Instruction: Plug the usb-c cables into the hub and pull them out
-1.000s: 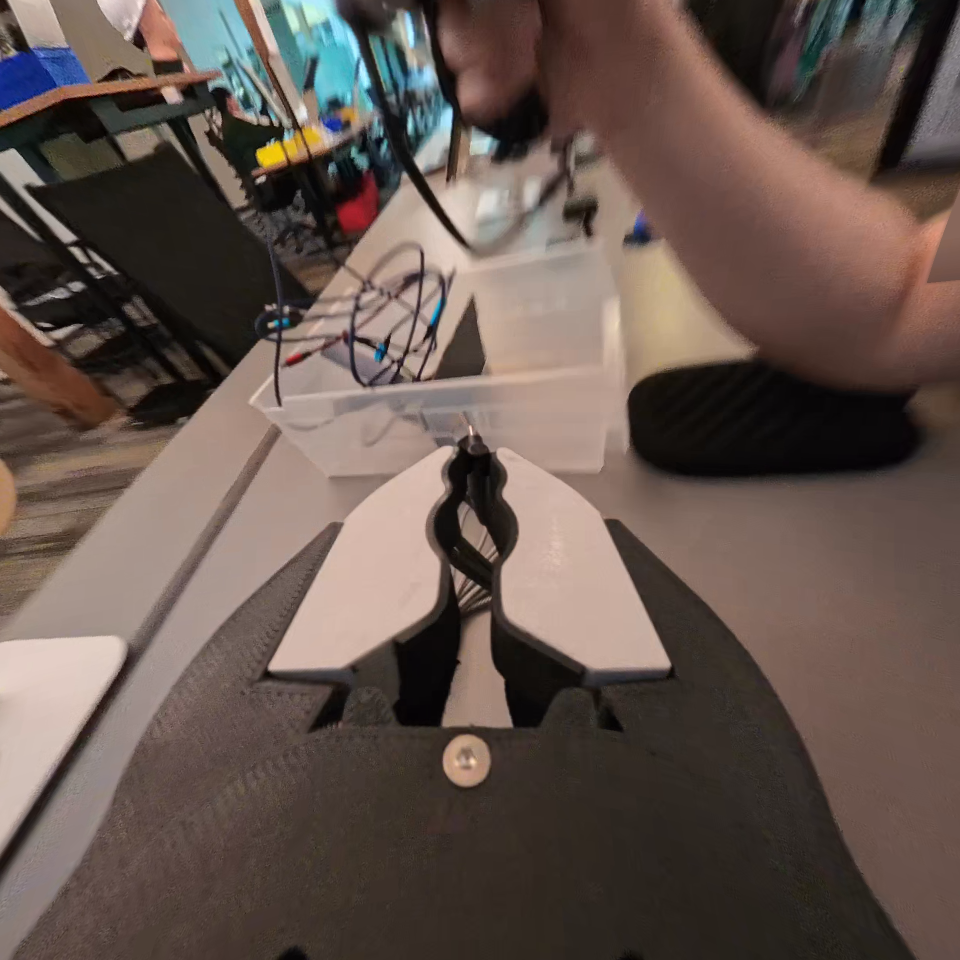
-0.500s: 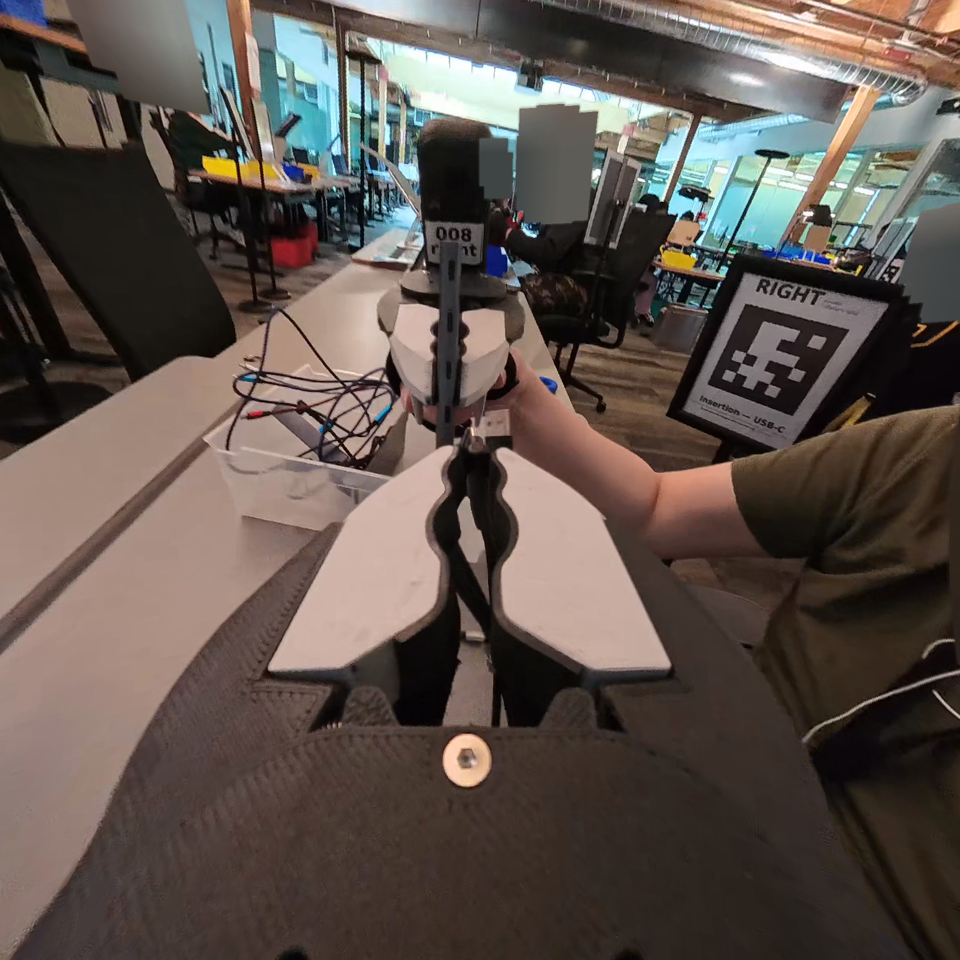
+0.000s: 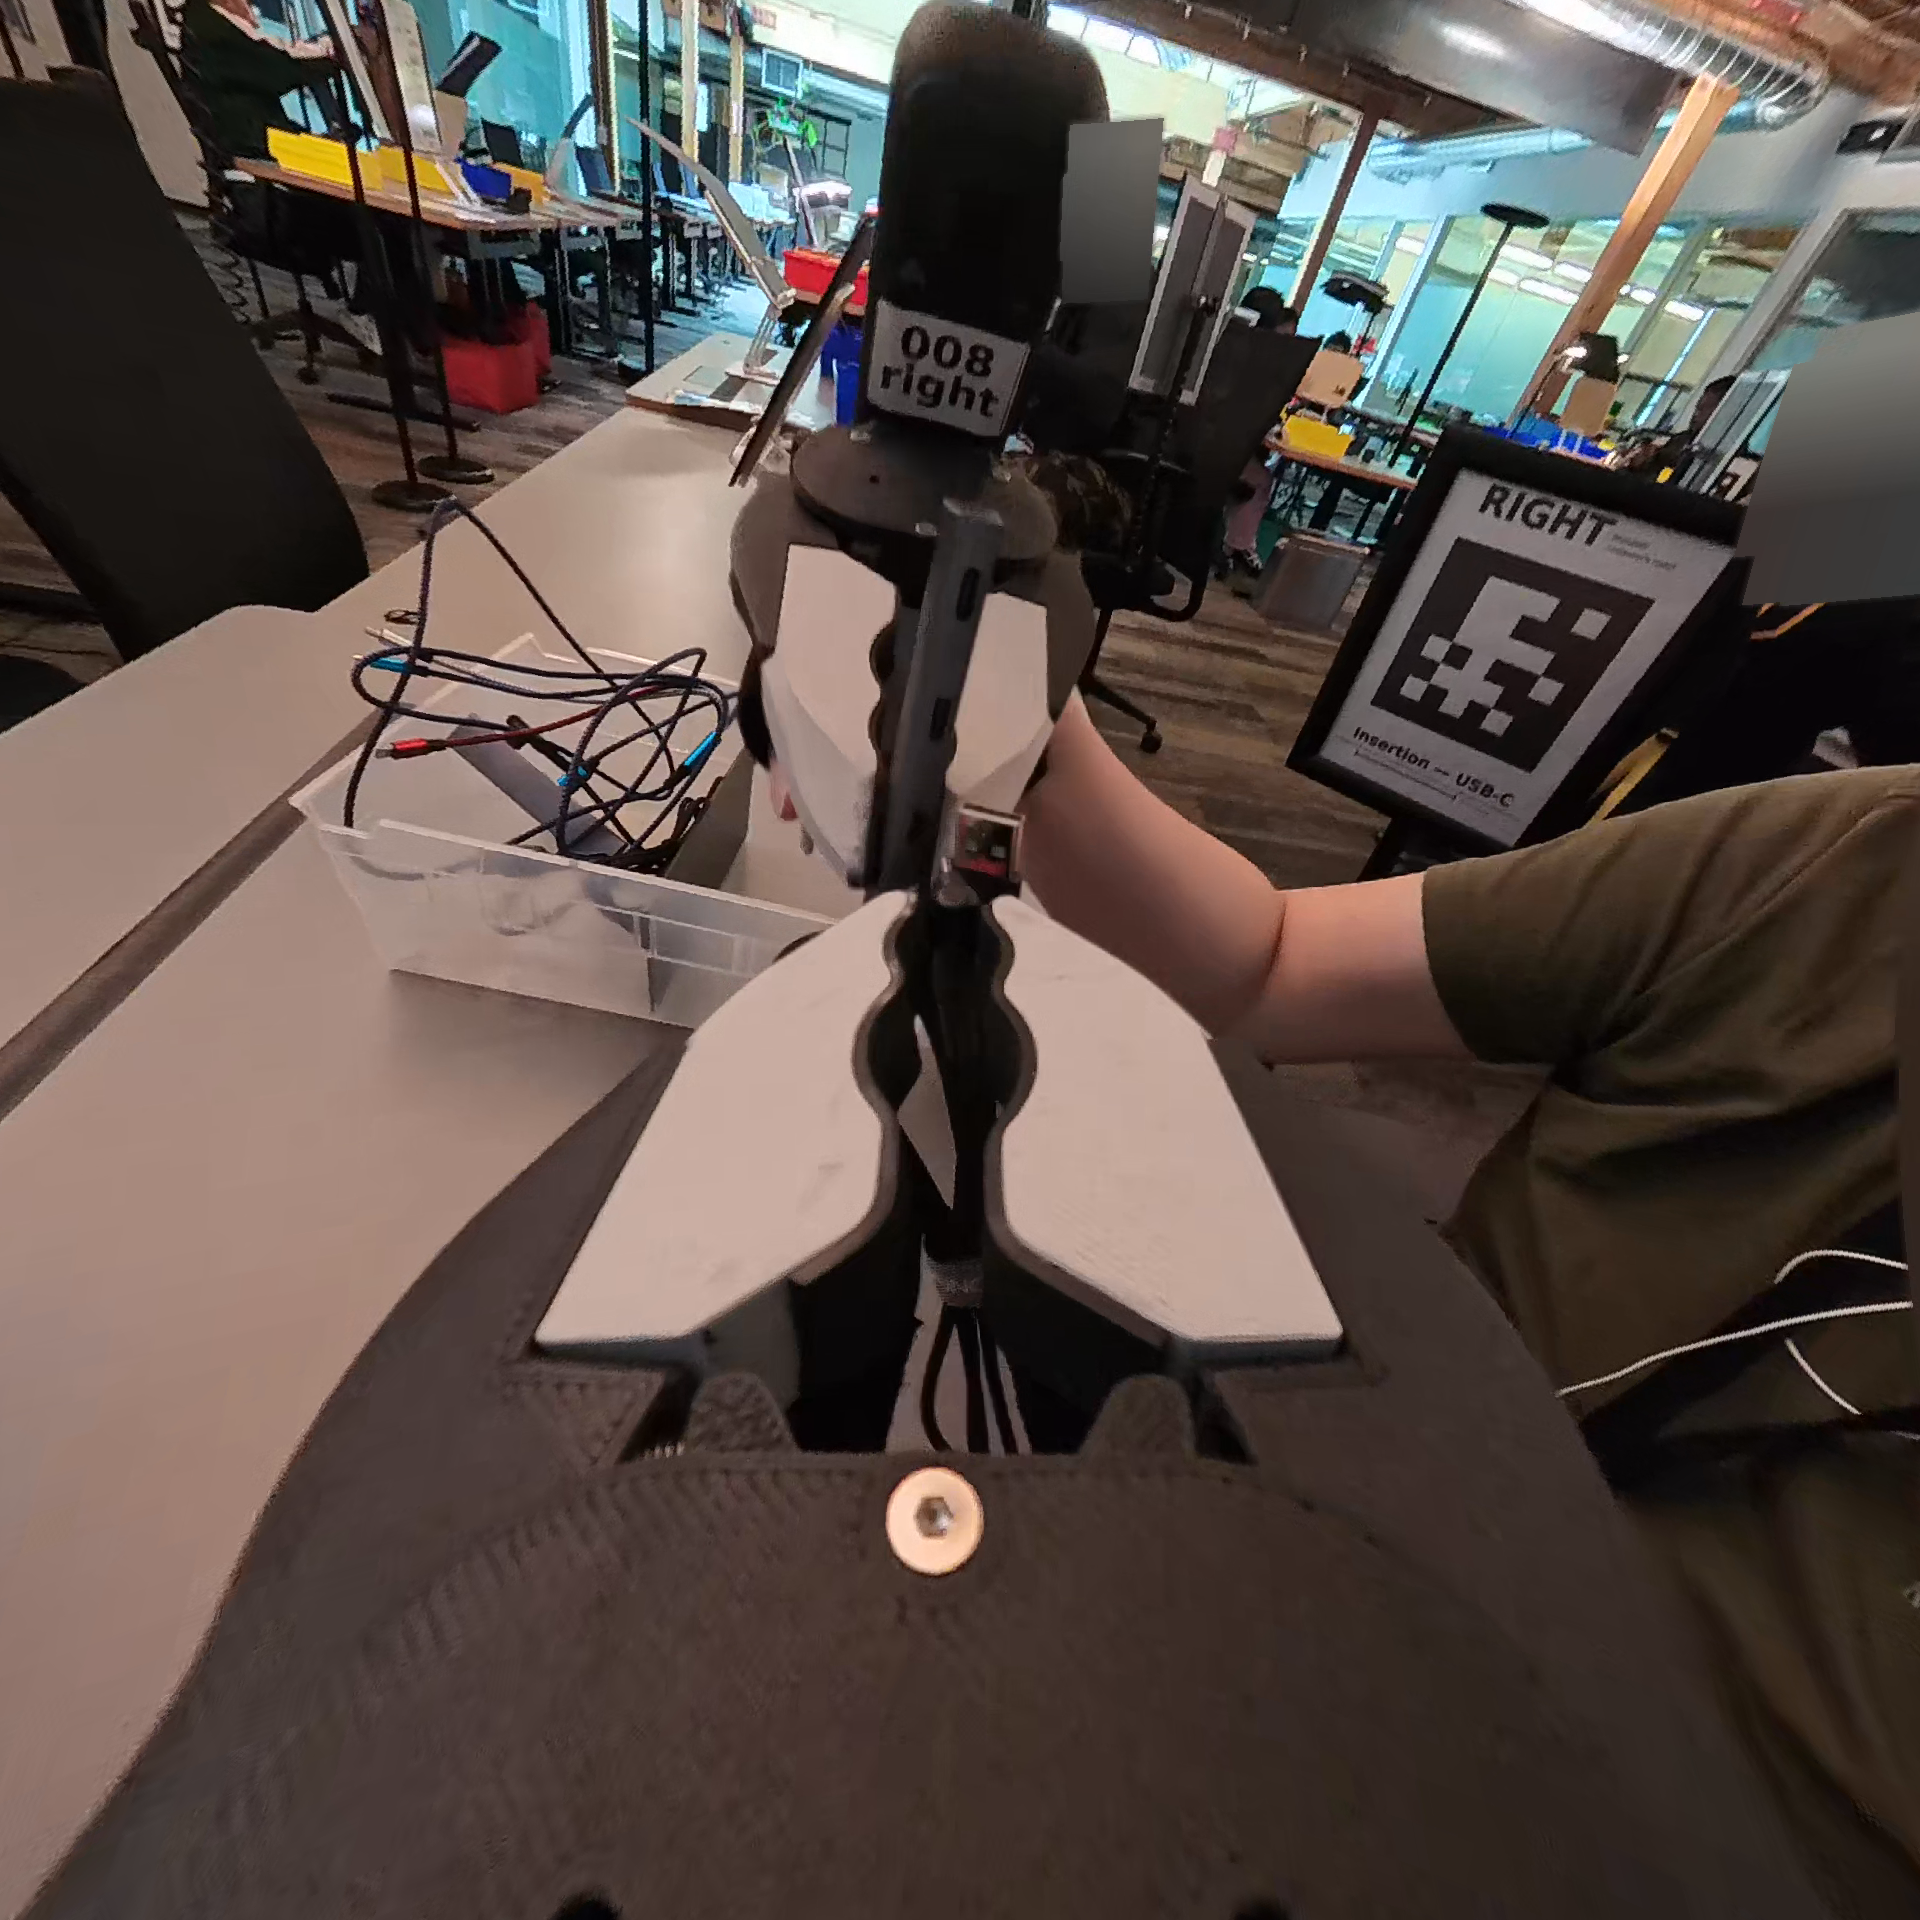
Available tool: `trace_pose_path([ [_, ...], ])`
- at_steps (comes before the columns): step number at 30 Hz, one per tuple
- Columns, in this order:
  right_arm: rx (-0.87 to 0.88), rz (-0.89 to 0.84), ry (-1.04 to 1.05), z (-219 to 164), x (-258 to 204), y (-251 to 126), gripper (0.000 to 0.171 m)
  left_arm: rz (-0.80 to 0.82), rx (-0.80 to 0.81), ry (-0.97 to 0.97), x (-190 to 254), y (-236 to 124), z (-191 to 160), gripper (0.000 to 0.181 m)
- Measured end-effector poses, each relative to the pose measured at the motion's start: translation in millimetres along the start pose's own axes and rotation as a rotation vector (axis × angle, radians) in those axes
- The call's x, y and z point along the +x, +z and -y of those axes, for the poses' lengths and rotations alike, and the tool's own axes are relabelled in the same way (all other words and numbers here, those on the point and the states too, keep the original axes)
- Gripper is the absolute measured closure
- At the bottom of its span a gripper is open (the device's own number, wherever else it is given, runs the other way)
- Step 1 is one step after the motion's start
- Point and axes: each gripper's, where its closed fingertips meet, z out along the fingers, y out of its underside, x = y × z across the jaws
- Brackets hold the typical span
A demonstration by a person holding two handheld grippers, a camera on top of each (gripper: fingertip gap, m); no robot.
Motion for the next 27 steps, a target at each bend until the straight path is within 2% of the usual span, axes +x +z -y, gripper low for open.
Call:
trace_pose_path([
  [4,0.049,-0.049,0.013,10.0,5.9,-15.4,0.160,0.014,-0.024,-0.007,-4.3,2.0,-5.4,0.174],
  [8,0.212,-0.159,-0.026,39.6,13.5,-39.8,0.160,0.016,-0.100,0.006,-6.5,11.5,-21.6,0.174],
  [11,0.298,-0.156,-0.065,51.6,9.1,-44.9,0.160,-0.008,-0.143,0.015,-2.3,22.1,-32.1,0.174],
  [15,0.150,-0.135,-0.040,27.5,12.8,-24.6,0.160,0.009,-0.089,0.030,-2.6,27.1,-27.0,0.174],
  [18,0.103,-0.063,-0.012,19.1,5.0,-12.2,0.160,0.039,0.000,0.020,-7.8,21.2,-14.4,0.174],
  [21,0.039,-0.061,-0.012,10.0,4.1,-6.6,0.160,0.034,0.048,0.006,-8.4,14.5,-6.0,0.174],
  [27,0.042,-0.031,0.034,8.0,3.5,-6.1,0.160,0.052,0.037,0.014,-9.3,11.7,-4.9,0.174],
])
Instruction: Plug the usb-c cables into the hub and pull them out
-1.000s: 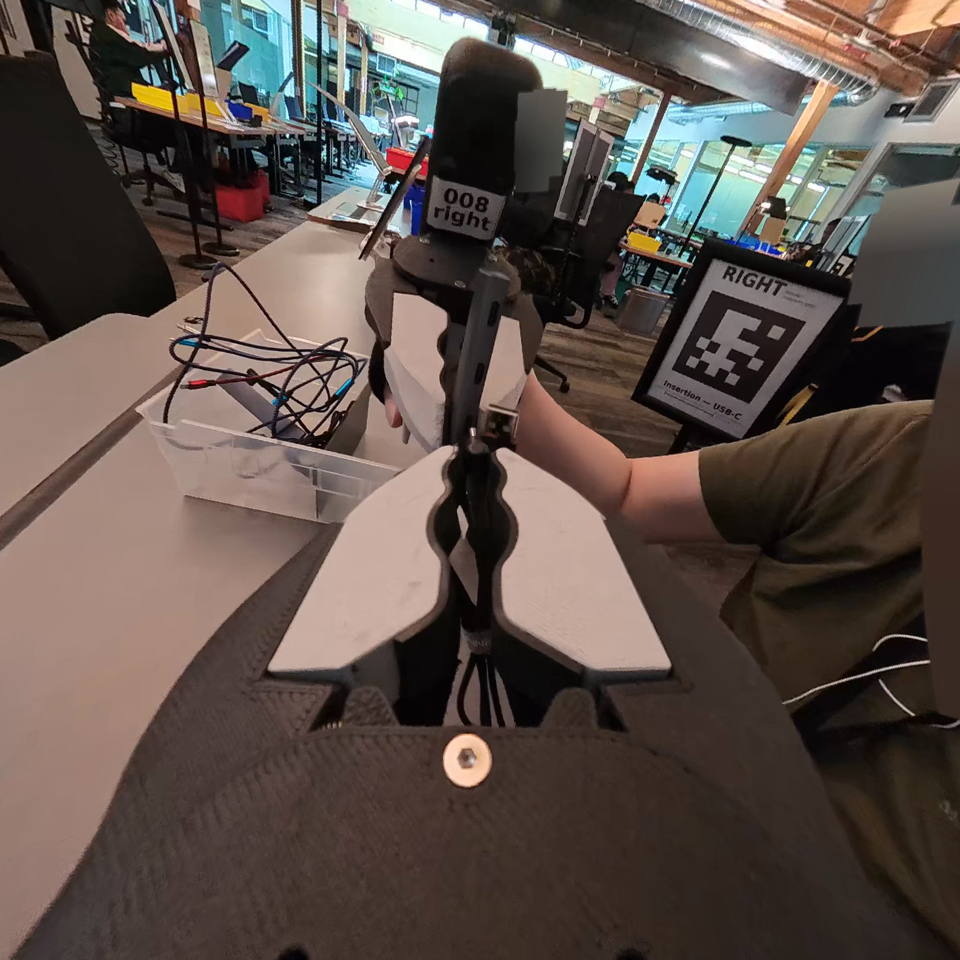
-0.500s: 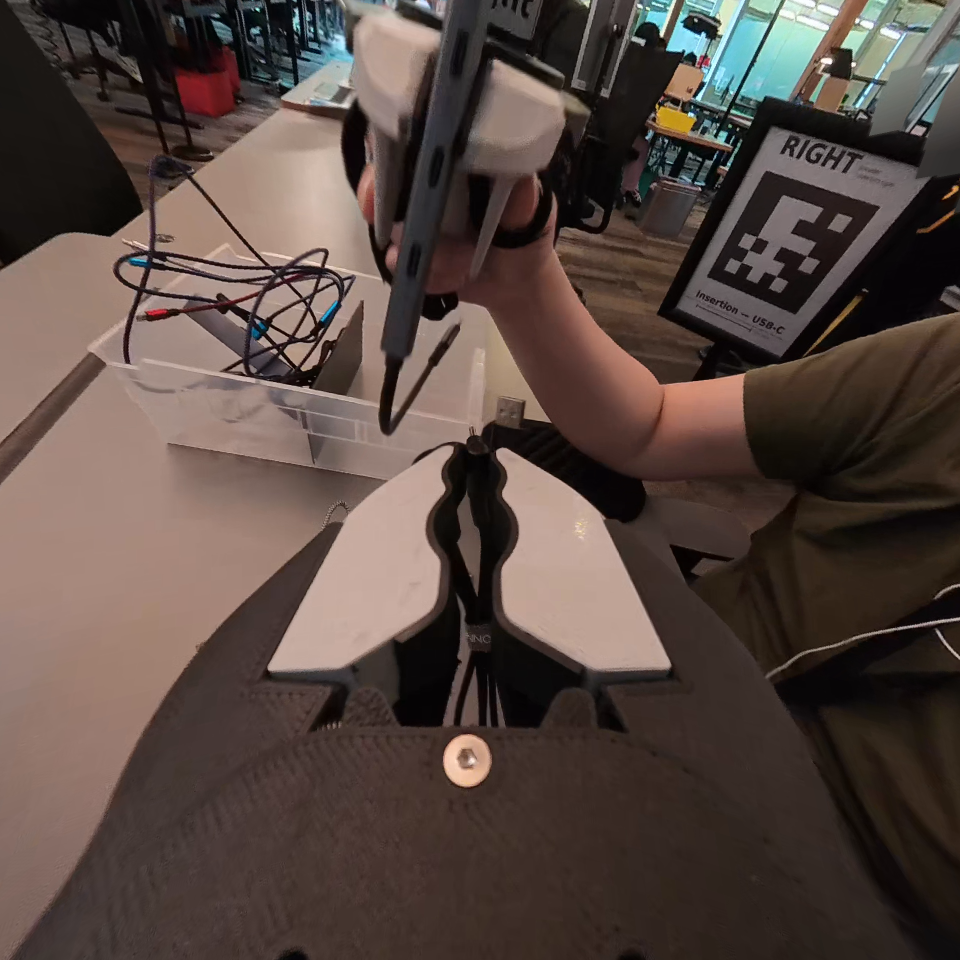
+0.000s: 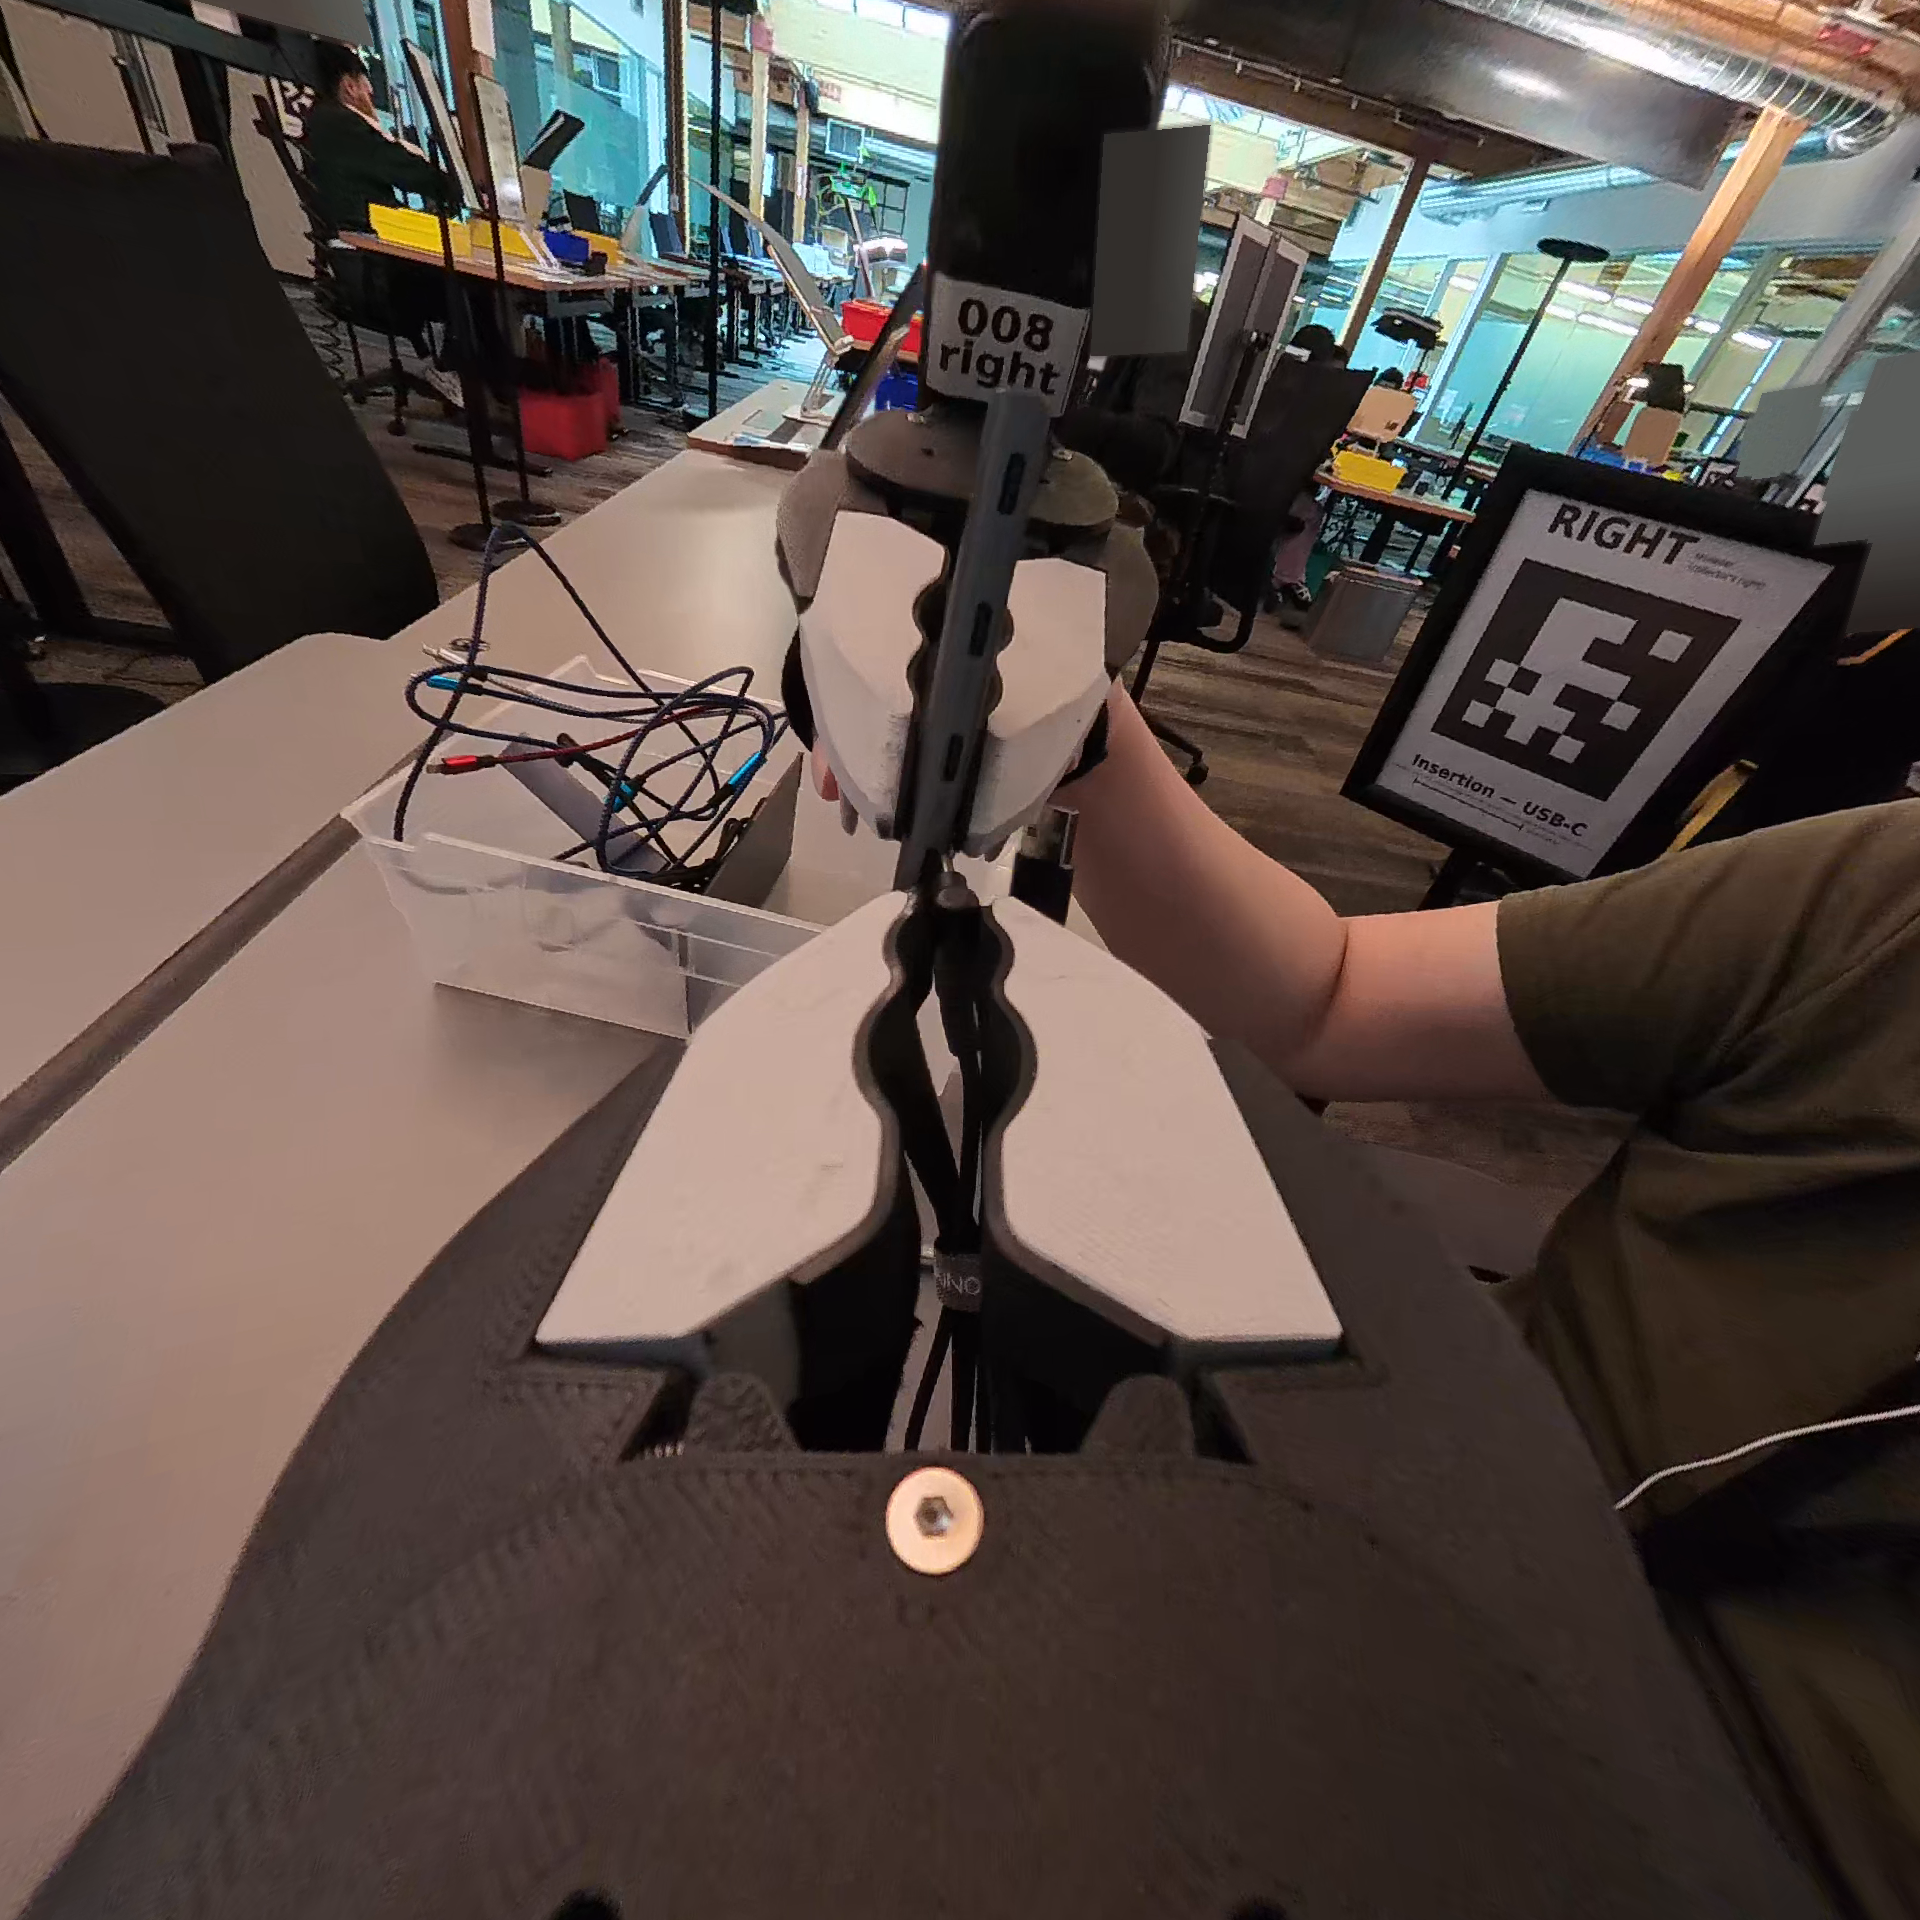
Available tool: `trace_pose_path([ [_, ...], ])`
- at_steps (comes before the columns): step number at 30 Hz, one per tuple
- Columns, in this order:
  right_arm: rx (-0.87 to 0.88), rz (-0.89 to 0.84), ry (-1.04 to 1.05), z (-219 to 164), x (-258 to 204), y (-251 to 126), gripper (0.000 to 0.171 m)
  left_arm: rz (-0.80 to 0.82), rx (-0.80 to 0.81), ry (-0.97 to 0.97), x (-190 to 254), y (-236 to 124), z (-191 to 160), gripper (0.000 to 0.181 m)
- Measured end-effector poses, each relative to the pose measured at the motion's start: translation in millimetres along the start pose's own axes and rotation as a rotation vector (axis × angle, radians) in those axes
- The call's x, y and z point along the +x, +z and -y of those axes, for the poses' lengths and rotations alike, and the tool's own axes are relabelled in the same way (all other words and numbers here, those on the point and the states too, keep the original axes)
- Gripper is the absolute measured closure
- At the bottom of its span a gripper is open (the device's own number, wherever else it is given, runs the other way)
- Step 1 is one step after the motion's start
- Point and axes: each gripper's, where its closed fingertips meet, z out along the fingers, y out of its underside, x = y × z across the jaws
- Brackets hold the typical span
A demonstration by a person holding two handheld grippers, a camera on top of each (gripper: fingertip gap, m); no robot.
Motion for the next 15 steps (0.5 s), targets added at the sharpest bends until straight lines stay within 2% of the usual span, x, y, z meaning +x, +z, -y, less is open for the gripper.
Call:
trace_pose_path([
  [10,-0.038,0.048,0.034,-9.3,-3.2,2.9,0.160,0.004,-0.078,-0.020,-2.9,-0.4,-9.7,0.174],
  [15,-0.074,0.065,0.066,-15.8,-4.3,5.5,0.160,0.029,-0.148,0.028,-3.1,0.1,-17.2,0.174],
])
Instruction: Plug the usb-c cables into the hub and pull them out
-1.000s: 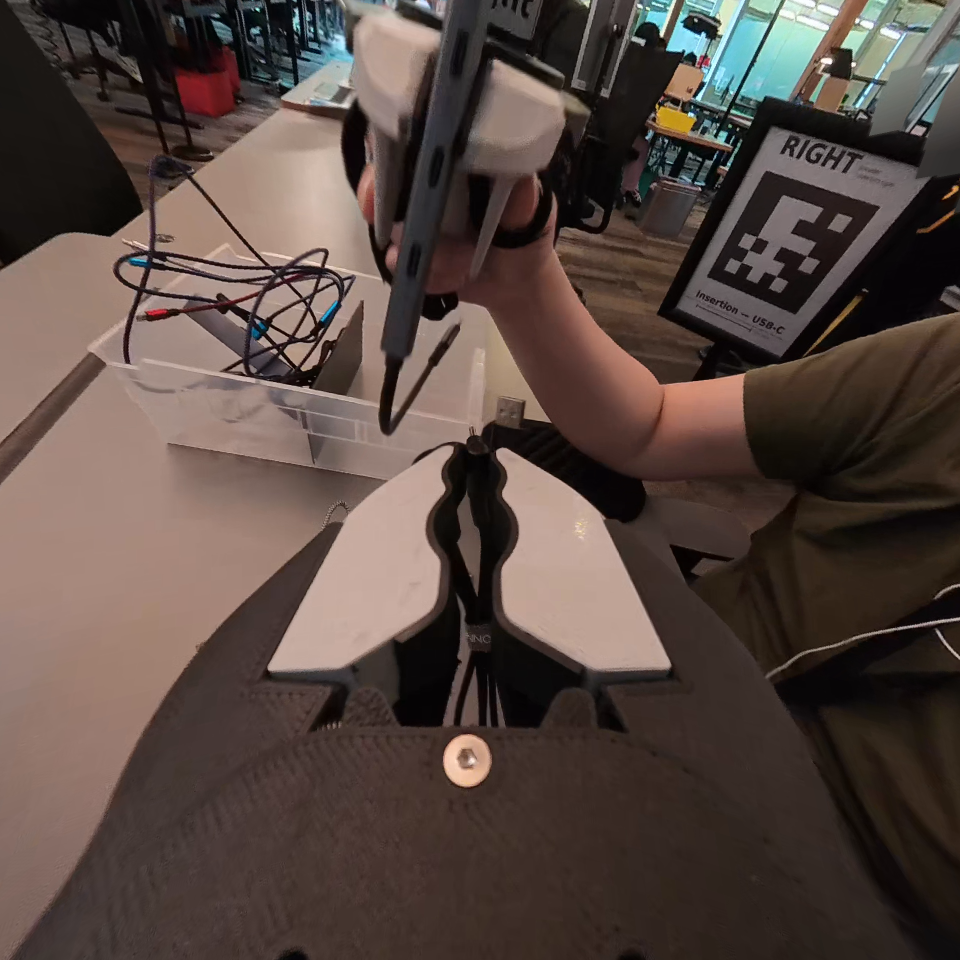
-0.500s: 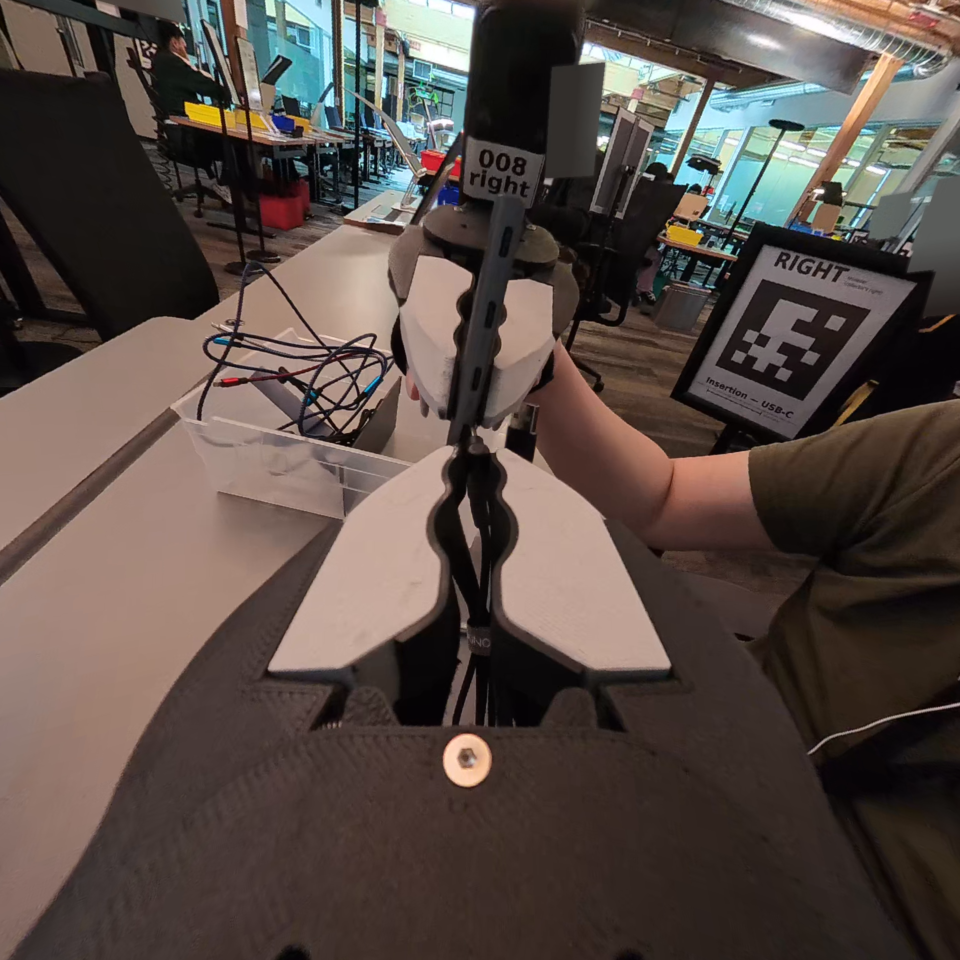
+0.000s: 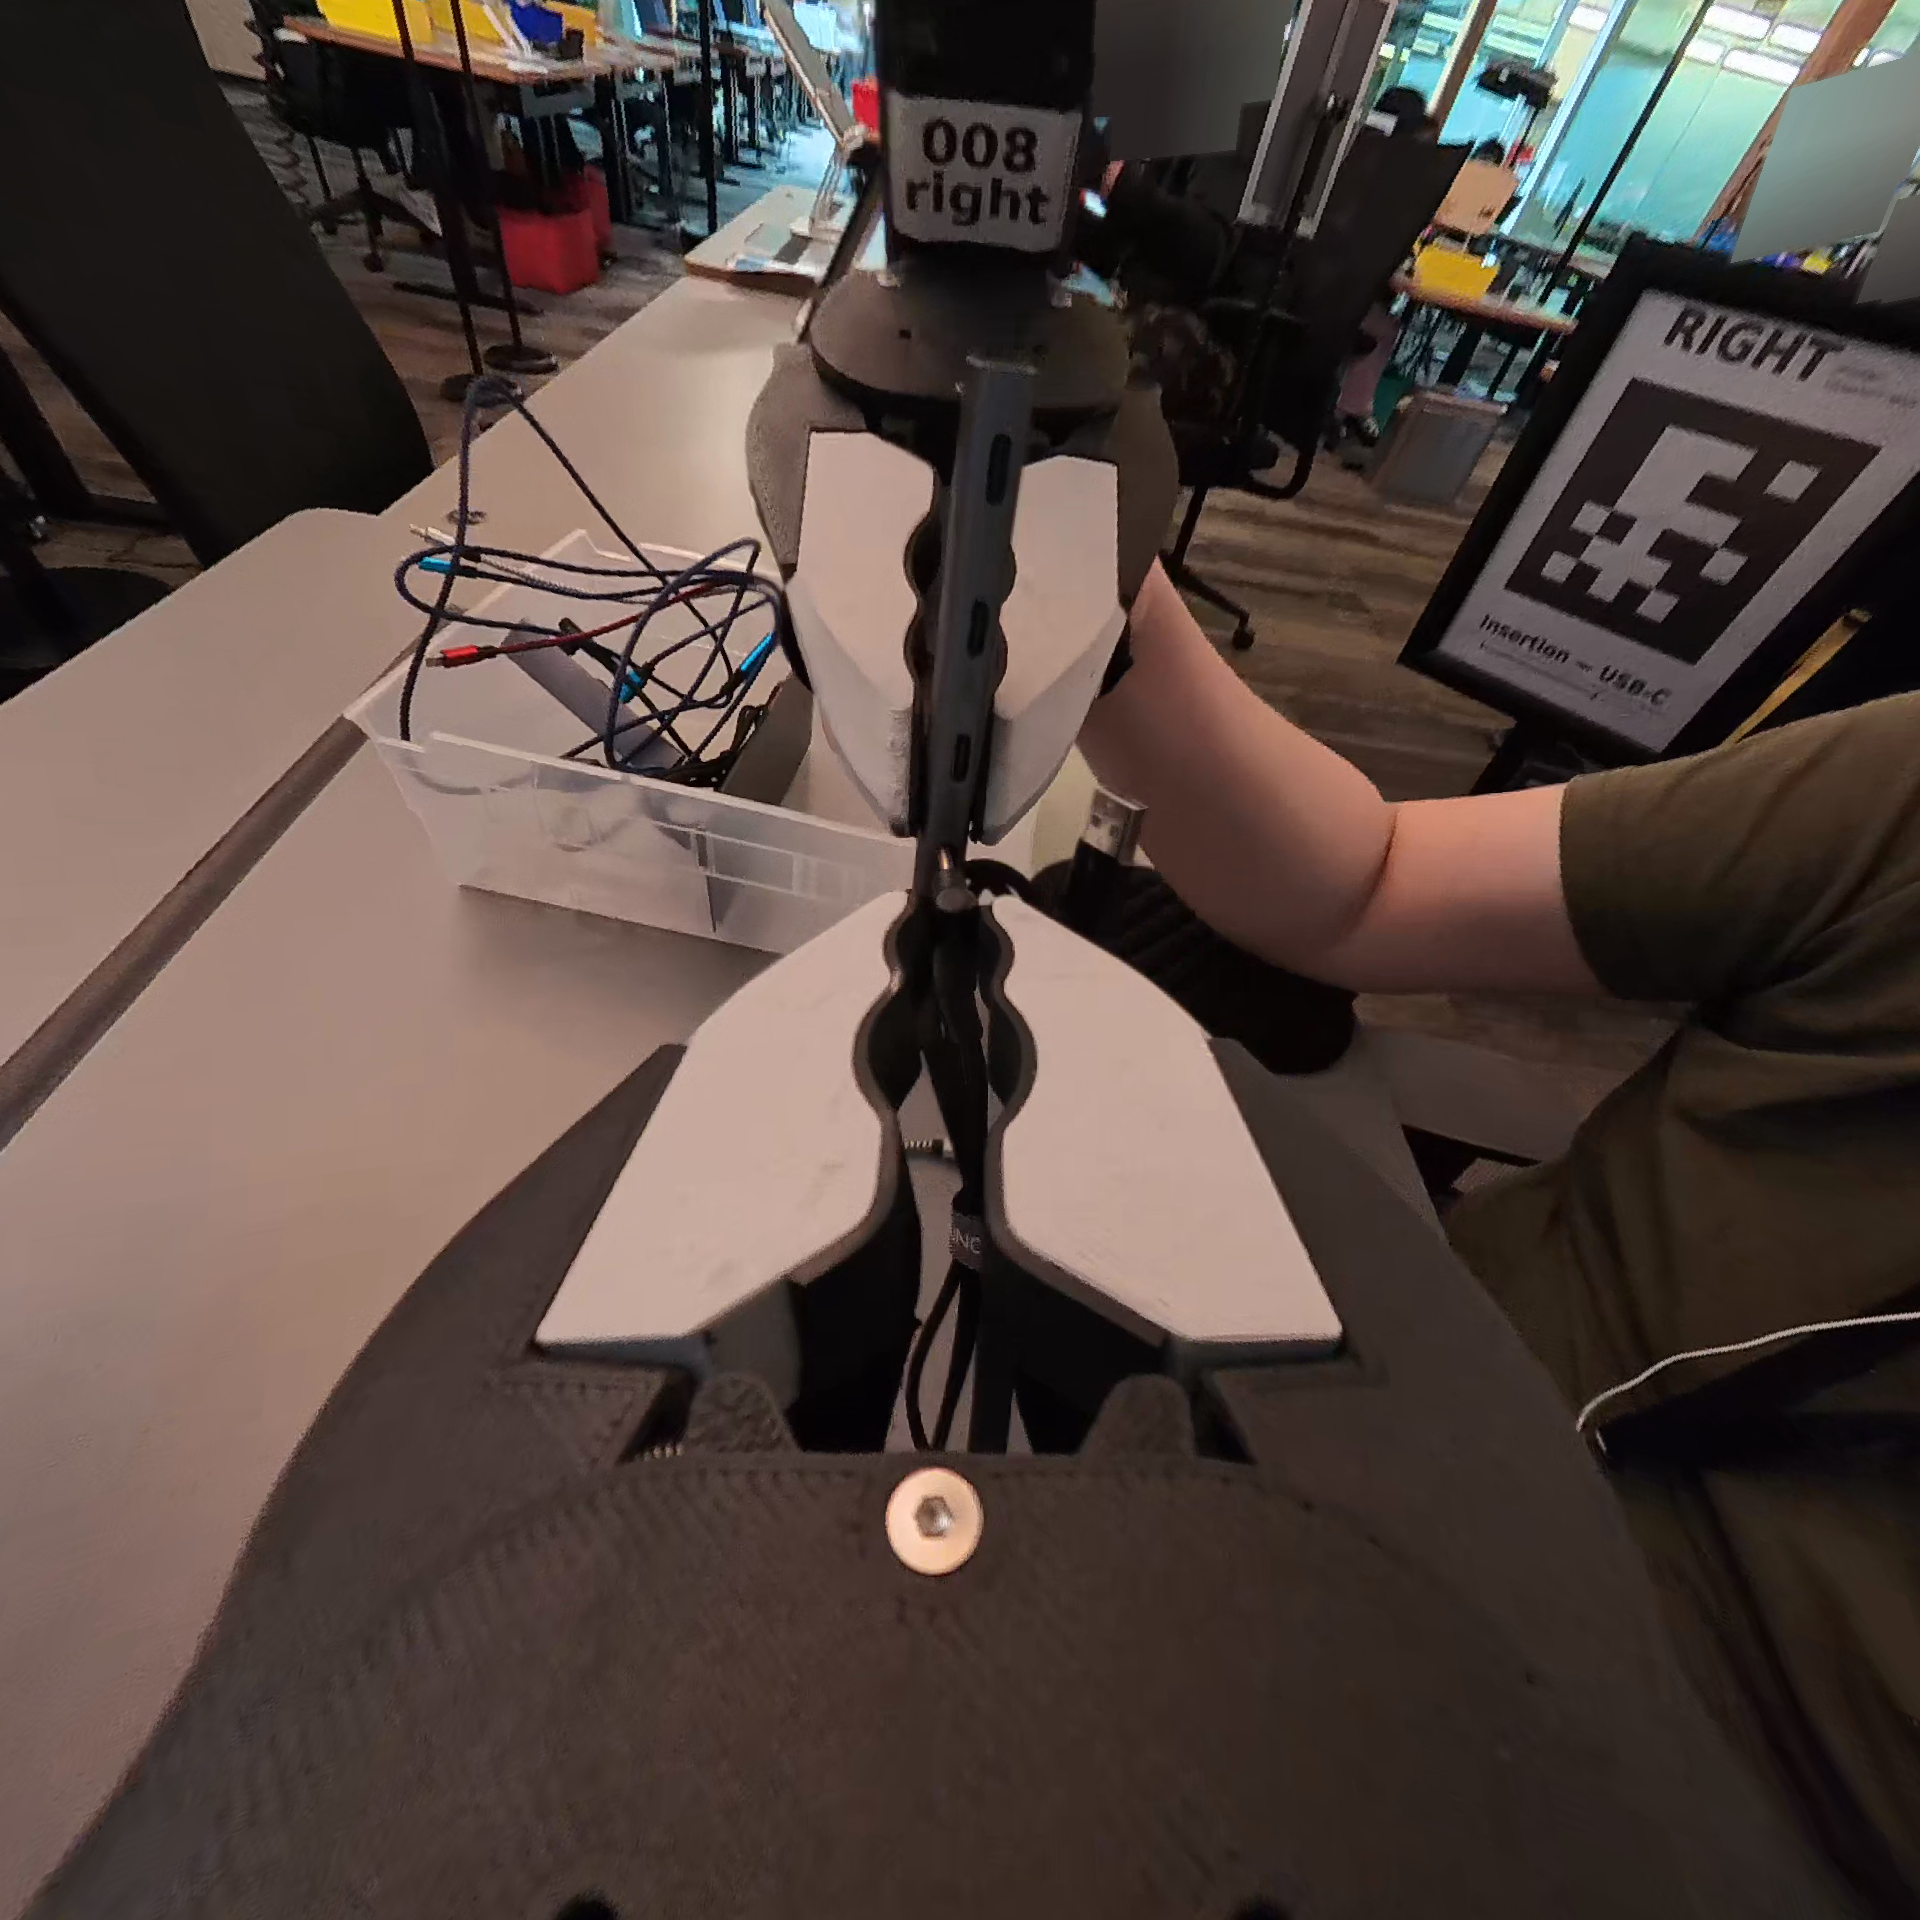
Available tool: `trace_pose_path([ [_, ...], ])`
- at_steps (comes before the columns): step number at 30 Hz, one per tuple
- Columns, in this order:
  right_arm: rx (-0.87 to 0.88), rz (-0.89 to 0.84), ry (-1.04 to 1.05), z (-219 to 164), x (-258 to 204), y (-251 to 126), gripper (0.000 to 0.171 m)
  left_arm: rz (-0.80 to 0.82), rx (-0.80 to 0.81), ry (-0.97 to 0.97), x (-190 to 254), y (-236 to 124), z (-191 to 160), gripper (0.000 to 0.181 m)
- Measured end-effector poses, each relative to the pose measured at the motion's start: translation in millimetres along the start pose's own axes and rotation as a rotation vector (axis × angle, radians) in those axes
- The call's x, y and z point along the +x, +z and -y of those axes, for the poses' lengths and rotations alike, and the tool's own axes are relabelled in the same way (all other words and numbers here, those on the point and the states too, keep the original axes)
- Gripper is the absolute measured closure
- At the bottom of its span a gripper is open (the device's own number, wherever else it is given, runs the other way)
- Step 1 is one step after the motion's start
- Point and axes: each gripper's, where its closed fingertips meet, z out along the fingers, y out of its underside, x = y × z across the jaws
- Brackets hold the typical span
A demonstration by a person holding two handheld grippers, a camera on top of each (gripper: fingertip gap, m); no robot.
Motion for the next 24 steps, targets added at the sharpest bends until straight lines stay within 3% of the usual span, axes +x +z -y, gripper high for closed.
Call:
trace_pose_path([
  [11,-0.062,0.024,0.135,-14.7,5.5,12.8,0.160,0.008,-0.139,-0.021,-6.2,-2.0,-19.5,0.174],
  [24,-0.261,-0.003,0.085,-41.4,0.4,20.9,0.160,-0.003,-0.317,-0.011,-2.6,5.0,-47.3,0.174],
])
